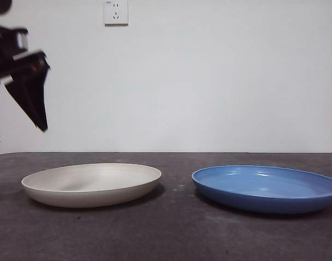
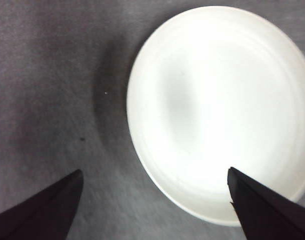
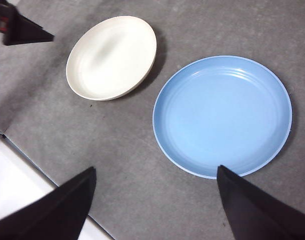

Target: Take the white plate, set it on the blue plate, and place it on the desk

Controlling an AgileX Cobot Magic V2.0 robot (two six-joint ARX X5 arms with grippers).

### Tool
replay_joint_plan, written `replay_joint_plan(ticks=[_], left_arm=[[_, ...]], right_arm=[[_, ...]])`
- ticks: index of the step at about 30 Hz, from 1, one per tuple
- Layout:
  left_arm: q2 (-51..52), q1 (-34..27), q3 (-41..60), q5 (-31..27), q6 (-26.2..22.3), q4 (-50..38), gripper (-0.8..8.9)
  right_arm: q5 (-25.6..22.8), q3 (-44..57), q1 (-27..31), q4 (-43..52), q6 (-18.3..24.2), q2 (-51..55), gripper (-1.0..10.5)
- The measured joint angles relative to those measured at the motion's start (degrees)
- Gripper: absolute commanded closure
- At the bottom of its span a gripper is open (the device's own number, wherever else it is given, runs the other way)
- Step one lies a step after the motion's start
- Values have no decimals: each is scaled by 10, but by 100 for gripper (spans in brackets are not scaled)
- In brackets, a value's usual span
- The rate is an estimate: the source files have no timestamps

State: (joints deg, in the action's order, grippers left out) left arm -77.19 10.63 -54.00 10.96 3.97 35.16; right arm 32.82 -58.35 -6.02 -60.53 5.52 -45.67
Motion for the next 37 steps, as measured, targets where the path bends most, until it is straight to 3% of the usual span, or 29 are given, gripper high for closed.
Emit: replay_joint_plan(ticks=[12,21,37], left_arm=[[-108,1,-4,-2,0,-79,356],[-131,16,-5,-28,0,-101,400],[-146,28,-5,-53,10,-78,450]], right_arm=[[0,0,0,1,0,0,561],[0,0,0,2,0,0,561],[0,0,0,2,0,0,561]])
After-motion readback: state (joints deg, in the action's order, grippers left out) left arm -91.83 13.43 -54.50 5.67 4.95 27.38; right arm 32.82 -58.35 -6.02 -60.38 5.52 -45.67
